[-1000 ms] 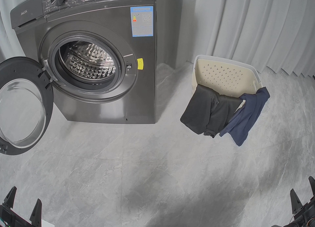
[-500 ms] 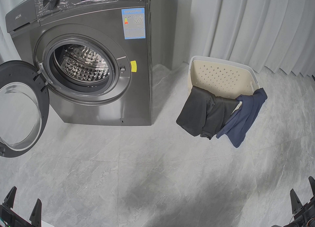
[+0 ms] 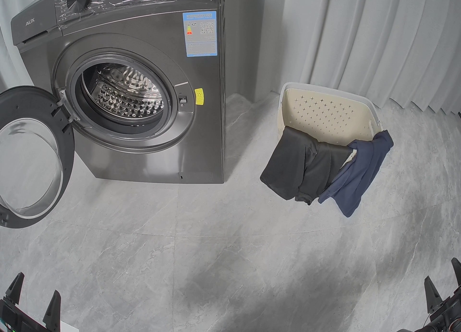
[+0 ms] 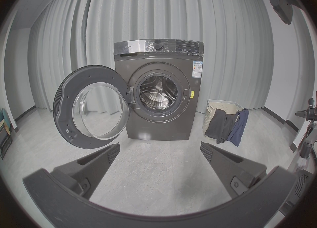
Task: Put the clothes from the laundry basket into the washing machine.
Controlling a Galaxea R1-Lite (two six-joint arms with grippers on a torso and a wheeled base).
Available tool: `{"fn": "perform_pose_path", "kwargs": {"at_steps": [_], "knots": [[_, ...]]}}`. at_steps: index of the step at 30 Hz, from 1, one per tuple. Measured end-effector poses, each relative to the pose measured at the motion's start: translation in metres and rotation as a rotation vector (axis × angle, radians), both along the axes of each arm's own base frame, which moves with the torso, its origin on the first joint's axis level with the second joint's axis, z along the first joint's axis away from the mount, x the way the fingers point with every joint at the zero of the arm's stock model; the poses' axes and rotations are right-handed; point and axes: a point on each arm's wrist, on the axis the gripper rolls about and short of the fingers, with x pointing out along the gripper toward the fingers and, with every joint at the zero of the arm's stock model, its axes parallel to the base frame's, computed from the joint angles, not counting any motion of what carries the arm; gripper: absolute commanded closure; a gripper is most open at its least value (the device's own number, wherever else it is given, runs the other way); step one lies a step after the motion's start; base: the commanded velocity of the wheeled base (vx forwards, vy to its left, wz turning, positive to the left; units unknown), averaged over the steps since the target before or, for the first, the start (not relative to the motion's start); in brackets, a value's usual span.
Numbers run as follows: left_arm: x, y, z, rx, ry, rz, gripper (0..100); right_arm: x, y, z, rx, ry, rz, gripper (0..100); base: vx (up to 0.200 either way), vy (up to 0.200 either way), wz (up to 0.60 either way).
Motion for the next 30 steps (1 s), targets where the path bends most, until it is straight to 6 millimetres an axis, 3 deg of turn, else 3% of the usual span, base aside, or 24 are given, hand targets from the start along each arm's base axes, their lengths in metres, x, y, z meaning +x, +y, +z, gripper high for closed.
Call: {"fn": "perform_pose_path", "kwargs": {"at_steps": [4, 13, 25, 30], "knots": [[0.0, 0.0, 0.0, 0.0, 0.0, 0.0, 0, 0.0, 0.0, 0.0, 0.0, 0.0, 0.0, 0, 0.0, -0.2, 0.0], [0.0, 0.0, -0.0001, 0.003, 0.001, 0.0, 0, 0.0001, 0.0, 0.0001, 0.0, 0.0, 0.0, 0, 0.0, 0.0, 0.0], [0.0, 0.0, 0.0, -0.001, 0.0, -0.001, 0, 0.0001, 0.0, 0.0, 0.0, 0.001, 0.0, 0, 0.2, 0.0, 0.0], [0.0, 0.0, 0.0, -0.002, 0.0, -0.002, 0, 0.0001, 0.0, 0.0001, 0.0, 0.001, 0.0, 0, 0.0, 0.0, 0.0]]}}
